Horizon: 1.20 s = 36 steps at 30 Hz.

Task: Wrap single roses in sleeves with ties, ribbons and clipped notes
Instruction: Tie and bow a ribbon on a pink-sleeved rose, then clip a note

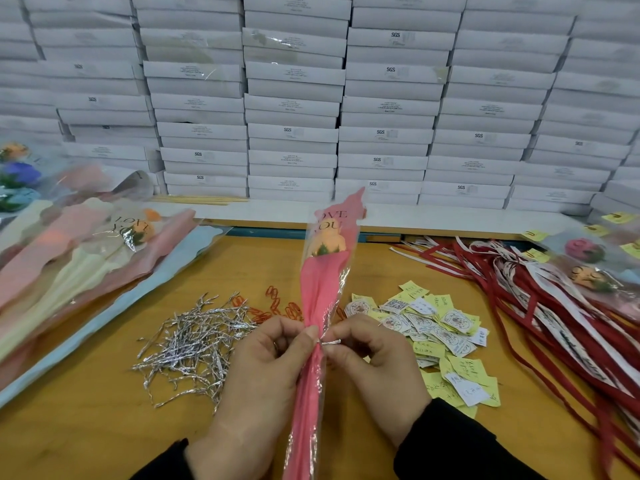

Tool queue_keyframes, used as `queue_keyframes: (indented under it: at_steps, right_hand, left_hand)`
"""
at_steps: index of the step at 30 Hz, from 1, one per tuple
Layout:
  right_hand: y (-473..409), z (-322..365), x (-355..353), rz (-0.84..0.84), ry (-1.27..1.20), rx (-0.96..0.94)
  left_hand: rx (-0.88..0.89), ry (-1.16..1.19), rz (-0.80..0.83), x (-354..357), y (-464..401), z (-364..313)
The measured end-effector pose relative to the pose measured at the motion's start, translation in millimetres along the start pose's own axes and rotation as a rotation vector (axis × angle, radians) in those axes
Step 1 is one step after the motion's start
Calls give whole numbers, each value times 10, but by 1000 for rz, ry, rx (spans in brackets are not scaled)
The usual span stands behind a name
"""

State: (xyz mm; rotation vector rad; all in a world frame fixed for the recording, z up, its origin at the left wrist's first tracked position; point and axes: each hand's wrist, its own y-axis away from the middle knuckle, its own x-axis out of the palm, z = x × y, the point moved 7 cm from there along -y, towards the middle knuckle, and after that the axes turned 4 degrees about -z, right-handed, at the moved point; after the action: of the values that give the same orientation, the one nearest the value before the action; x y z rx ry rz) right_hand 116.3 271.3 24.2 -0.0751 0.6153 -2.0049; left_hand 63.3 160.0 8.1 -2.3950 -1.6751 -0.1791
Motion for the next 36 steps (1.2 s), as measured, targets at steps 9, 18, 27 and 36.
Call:
queue_keyframes:
  at_steps: [9,18,27,36]
  right_hand:
    - [3,3,30,53,-172,100]
    - [94,-308,199,19,-789,587]
    - [140,-394,253,47,-729,679]
    - [127,-257,207,-28,-282,414]
  left_hand:
    - [8,18,22,8,-17,-12]
    - [-19,56,74,42,0,-1]
    - [-21,65,126,116,28,-6]
    - [-2,-12,49,55,-19,79]
